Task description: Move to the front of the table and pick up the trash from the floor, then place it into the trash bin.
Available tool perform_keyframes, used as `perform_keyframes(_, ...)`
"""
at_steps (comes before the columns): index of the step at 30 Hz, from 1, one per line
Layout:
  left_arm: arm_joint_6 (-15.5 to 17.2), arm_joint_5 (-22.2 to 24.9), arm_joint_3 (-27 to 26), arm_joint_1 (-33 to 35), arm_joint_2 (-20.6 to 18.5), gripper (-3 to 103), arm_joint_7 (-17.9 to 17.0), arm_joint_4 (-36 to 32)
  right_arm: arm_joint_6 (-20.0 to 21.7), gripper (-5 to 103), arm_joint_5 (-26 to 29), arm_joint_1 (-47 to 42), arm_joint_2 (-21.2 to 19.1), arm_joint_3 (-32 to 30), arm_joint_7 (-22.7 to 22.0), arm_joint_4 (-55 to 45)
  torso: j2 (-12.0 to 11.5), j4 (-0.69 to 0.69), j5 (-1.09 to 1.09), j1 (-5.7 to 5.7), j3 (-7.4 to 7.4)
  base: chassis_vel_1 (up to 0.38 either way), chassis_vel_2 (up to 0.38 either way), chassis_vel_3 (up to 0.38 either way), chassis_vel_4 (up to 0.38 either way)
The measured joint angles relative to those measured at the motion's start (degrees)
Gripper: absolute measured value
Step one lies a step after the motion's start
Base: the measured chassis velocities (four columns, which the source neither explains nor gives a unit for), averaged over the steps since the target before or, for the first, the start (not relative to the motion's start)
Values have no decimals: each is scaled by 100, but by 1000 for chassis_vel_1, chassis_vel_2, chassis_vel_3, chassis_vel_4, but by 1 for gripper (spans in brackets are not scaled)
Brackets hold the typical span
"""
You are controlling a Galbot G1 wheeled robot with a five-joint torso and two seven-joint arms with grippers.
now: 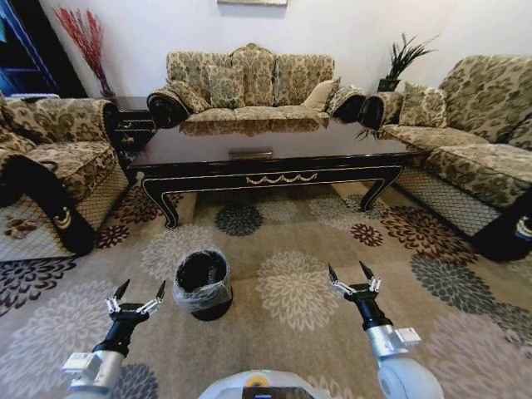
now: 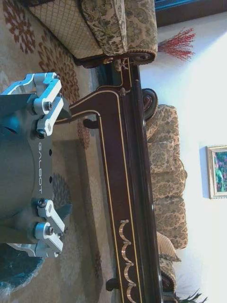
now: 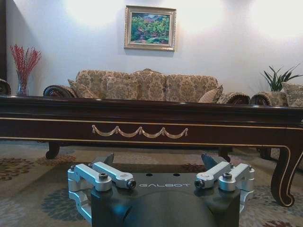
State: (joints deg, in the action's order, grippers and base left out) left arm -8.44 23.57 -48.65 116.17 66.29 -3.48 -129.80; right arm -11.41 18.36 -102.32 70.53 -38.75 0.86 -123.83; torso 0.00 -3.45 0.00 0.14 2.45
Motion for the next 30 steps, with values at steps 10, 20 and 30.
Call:
perform_keyframes(10, 14, 9, -5, -6, -1, 100, -9, 2, 2, 100, 4, -3, 3, 3, 0, -6, 0, 0, 0, 0, 0, 0, 0, 0, 0)
perform_keyframes(20, 19, 15, -7, -9, -3, 100, -13, 2, 2, 100, 9, -4, 4, 6, 0, -8, 0, 0, 0, 0, 0, 0, 0, 0, 0)
perform_keyframes(30, 23, 18, -8, -10, -4, 100, -16, 2, 2, 100, 9, -5, 4, 6, -1, -8, 0, 0, 0, 0, 0, 0, 0, 0, 0)
